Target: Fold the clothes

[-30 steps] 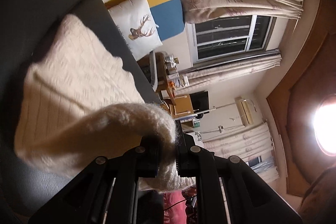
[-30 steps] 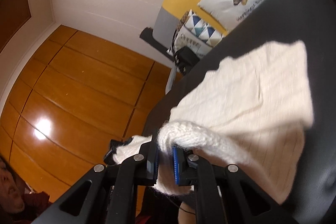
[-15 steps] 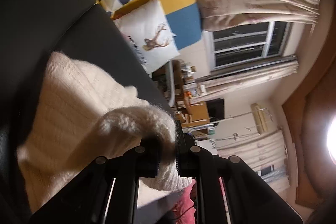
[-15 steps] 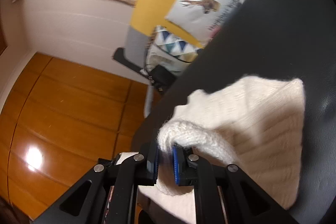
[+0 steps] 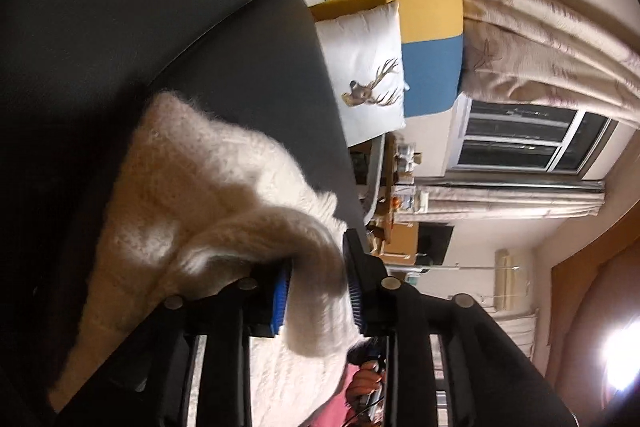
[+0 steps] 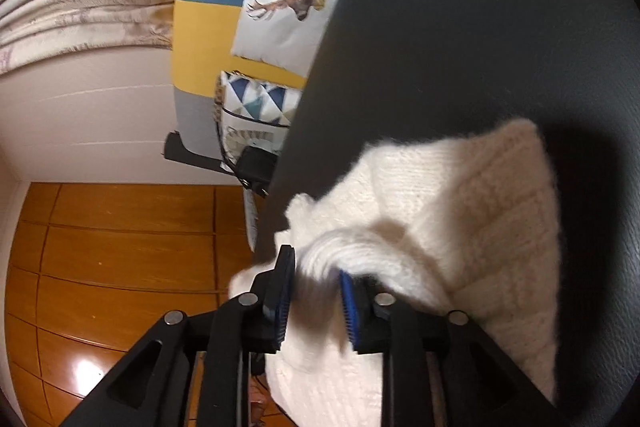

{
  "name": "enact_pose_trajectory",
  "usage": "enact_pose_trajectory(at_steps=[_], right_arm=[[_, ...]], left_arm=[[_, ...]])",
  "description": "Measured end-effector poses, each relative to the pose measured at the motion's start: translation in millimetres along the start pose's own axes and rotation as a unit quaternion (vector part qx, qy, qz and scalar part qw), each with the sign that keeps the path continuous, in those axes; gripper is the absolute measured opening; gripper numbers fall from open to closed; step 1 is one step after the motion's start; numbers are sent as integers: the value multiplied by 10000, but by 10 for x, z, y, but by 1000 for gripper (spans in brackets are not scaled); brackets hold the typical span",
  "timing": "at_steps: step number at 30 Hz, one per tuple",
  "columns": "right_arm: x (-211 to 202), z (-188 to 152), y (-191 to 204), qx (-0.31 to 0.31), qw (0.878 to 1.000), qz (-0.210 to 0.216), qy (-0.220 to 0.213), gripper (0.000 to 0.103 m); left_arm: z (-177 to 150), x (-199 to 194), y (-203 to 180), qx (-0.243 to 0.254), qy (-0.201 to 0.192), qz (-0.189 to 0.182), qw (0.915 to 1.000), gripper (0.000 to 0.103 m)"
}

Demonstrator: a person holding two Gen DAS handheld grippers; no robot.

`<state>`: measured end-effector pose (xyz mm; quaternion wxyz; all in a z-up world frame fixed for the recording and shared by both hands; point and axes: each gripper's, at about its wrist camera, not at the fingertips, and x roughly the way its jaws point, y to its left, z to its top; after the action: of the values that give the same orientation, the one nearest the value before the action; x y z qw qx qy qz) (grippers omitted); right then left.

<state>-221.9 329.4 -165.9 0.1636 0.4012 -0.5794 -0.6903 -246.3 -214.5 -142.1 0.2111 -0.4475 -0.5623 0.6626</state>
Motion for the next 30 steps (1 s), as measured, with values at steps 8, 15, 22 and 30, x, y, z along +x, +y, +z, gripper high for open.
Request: enact_pose_trajectory(at_steps=[8,15,22,30], right_arm=[[-136,81,-41,254,9981,390,-408,27],[-653,-268,274,-1176,9895,-263,-793,29],[-791,-824,353,-2864,9463,-1475,-274,36],[-825,-979,74,-2355,9642,-1206,-148,36]], left_arm=[[100,-183,-76,-25,-385,-96,9992,58],[-169,-523,-202,1442,-601,1454,9769,64],[-686,-564,-248,3026,-134,2220,9268,72],[-725,-807,9,2483,-223,2015,9472,72]])
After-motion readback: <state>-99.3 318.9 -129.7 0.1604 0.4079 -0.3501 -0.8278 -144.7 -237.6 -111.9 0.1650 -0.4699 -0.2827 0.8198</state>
